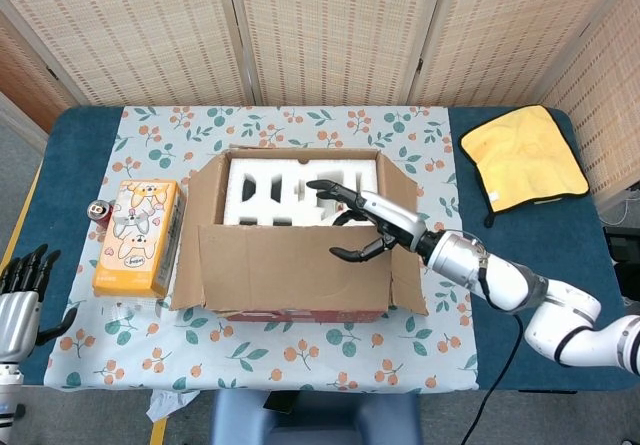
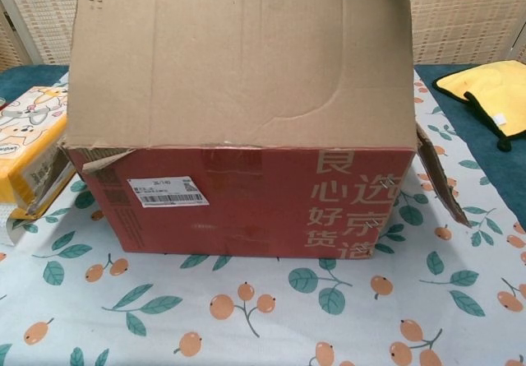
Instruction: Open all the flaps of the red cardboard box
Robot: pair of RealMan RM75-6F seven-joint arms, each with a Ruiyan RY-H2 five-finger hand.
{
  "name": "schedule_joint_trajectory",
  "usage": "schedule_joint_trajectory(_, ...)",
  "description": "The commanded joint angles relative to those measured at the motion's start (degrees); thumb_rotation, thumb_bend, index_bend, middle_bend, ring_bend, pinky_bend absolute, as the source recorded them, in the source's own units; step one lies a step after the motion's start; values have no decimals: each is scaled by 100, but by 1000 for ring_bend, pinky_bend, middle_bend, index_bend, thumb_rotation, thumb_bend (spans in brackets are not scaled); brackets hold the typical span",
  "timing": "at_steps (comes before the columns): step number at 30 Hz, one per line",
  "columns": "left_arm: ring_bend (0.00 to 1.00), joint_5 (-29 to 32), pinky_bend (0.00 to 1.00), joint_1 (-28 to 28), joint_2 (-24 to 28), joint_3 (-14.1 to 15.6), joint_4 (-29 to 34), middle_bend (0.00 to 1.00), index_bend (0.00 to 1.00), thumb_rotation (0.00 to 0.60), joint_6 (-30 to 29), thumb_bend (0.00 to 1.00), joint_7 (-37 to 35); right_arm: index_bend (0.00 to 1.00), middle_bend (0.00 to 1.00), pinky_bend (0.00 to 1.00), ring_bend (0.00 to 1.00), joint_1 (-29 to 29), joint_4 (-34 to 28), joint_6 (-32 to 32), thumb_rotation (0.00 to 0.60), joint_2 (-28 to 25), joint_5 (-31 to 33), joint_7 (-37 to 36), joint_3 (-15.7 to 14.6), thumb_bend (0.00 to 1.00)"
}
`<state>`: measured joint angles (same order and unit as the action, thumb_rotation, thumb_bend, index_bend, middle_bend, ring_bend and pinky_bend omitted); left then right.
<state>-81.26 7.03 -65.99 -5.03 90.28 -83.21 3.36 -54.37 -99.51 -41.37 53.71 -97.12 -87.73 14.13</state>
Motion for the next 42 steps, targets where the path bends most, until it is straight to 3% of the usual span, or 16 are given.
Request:
schedule_joint_trajectory(1,0,-41,0,-9,-16,25,30,0,0,600,-39,342,80,0,0,339,0,56,-584,-146,600,-409,184,334,-11,408)
schedule_joint_trajectory(8,0,-114,0,-57,-55,42,189,0,0,600,-206,342,340,0,0,339,0,450,-1710,-470,600,-1253,269,999,-138,409)
schedule_joint_trajectory(13,0,-219,0,-89,-109,119,286,0,0,600,-283,342,655,0,0,341,0,819,-2319,-768,600,-1707,-264,896,-506,408)
schedule_joint_trajectory(22,0,-375,0,-152,-150,209,471,0,0,600,-413,342,1009,0,0,343,0,1613,-2676,-1487,600,-2188,-1742,1146,-1560,408)
schedule_joint_trajectory(26,0,-493,0,-163,-163,246,478,0,0,600,-461,342,1044,0,0,342,0,1881,-2638,-1887,600,-2298,-1993,1476,-1769,409)
schedule_joint_trajectory(30,0,-489,0,-147,-135,254,465,0,0,600,-401,342,992,0,0,305,0,2130,-2523,-2047,600,-2328,-1787,2145,-1820,409)
schedule_joint_trajectory(35,0,-369,0,-107,-27,265,541,0,0,600,-200,342,886,0,0,160,0,2555,-1903,-2174,600,-1958,-1130,3629,-1755,410)
schedule_joint_trajectory(38,0,-334,0,-78,47,272,572,0,0,600,-106,342,853,0,0,34,0,3089,-1449,-2483,600,-1435,-561,5319,-1705,409)
schedule_joint_trajectory(42,0,-320,0,-21,95,272,537,0,0,600,13,344,781,0,0,0,0,4125,-773,-3495,600,-520,-41,7924,-1728,409)
